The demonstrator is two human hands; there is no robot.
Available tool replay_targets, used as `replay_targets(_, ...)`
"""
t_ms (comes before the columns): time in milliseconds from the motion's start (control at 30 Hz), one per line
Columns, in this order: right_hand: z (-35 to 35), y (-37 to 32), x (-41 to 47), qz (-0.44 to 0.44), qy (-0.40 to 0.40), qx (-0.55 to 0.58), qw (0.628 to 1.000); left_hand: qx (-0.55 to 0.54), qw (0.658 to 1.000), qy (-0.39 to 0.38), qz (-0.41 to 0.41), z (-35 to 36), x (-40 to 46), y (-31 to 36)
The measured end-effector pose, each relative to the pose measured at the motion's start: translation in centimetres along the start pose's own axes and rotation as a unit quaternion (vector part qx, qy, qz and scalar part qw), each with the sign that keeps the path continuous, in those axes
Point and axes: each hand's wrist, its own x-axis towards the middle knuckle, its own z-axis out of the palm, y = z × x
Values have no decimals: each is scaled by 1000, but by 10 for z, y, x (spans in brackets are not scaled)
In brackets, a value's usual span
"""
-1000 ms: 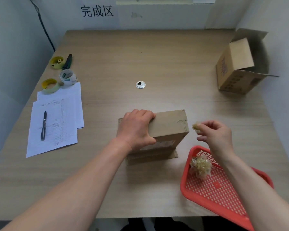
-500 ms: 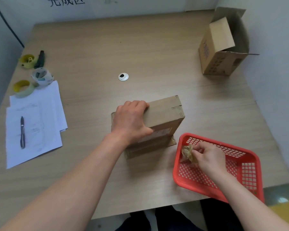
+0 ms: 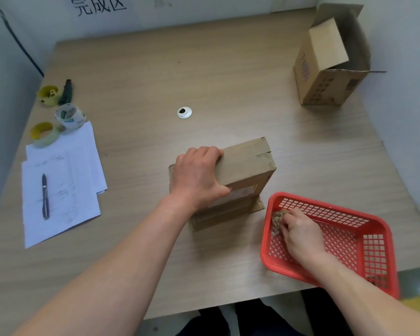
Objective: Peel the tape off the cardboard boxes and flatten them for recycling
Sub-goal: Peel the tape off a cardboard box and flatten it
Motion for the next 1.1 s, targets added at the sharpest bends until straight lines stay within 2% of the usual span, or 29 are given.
replay_targets(267, -23, -14, -9, 9, -28, -96, 995, 3, 1000, 4, -1, 0, 2, -1)
replay_targets(400, -31, -12, -4, 80, -64, -23, 994, 3, 1000, 6, -1, 0, 1, -1)
replay_targets(600, -35, -7, 0, 89, 9, 35, 995, 2, 1000, 0, -1, -1, 0, -1)
replay_targets(767, -38, -9, -1, 106, 6, 36, 994, 4, 1000, -4, 0, -3, -1, -1)
replay_targets(867, -51, -22, 3, 89, 75, 19, 993, 6, 1000, -5, 6, -4, 0, -1)
replay_targets(967, -70, -48, 21, 80, 142, 148, 976, 23, 999, -6, 28, -8, -1, -2)
replay_targets(1100, -88, -86, 57, 91, 114, 347, 927, 45, 998, 23, 24, -22, -8, -5)
